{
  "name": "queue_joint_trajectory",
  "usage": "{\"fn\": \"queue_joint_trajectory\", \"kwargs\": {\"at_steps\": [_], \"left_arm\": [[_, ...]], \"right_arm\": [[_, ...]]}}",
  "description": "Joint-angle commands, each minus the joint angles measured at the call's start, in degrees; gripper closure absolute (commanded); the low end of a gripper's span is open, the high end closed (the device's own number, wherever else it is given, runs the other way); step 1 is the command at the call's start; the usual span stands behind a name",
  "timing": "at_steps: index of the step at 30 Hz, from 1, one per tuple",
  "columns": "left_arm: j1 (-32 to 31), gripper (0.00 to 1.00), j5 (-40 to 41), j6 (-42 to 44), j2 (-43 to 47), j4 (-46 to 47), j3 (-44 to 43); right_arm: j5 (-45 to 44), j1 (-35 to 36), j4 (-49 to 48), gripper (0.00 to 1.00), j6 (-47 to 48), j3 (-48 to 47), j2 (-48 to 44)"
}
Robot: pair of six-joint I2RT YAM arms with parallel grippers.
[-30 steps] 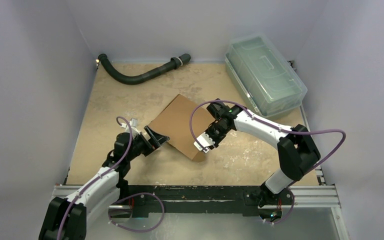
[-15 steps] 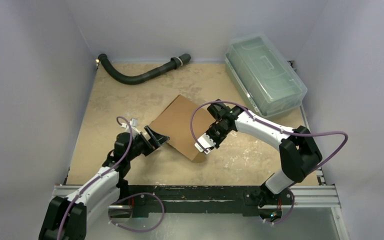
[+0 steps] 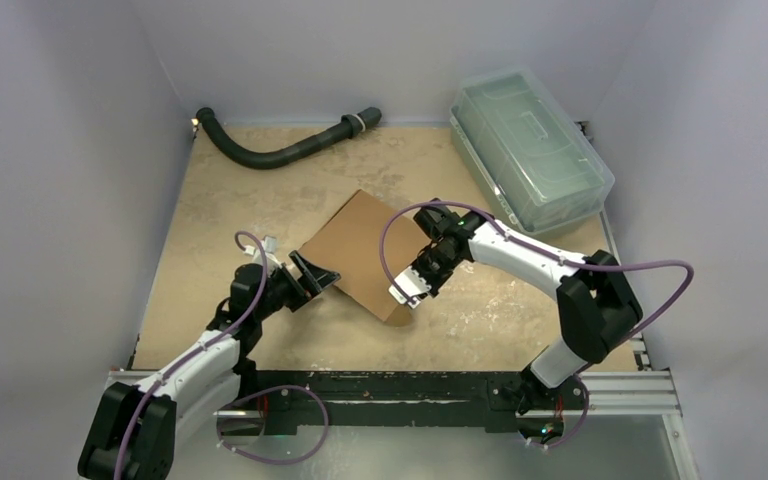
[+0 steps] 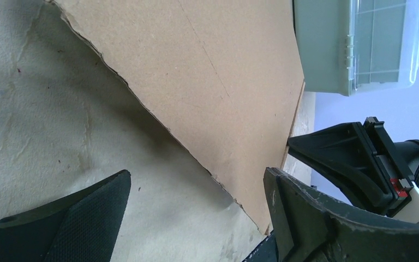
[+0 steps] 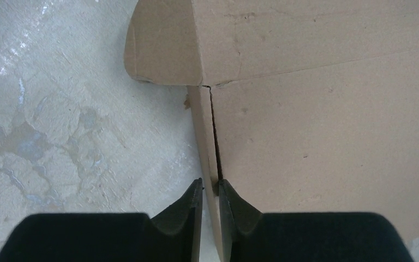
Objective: Fold the paper box
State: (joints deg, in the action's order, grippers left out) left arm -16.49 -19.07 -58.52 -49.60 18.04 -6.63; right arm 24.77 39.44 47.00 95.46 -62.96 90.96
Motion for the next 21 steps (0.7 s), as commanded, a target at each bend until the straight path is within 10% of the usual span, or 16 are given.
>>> {"fn": "queue_joint_trajectory", "kwargs": {"at_steps": [1,14,21], "left_arm": [[0.41,0.09,-0.72,-0.54,0.2,2.81,0.57],[0.41,0.1,-1.01,-0.73,0.4,2.87,0.31],[0.41,0.1,-0.98,-0.74,1.73,1.35,-0.1]], "right_arm": [[-0.08,0.55,4.67,0.82,0.25,-1.56,2.86],[-3.47,3.43,0.67,0.83,-1.27,0.81,3.12],[-2.11,3.52,-3.15,1.0,-2.5,3.4,-0.36]]}}
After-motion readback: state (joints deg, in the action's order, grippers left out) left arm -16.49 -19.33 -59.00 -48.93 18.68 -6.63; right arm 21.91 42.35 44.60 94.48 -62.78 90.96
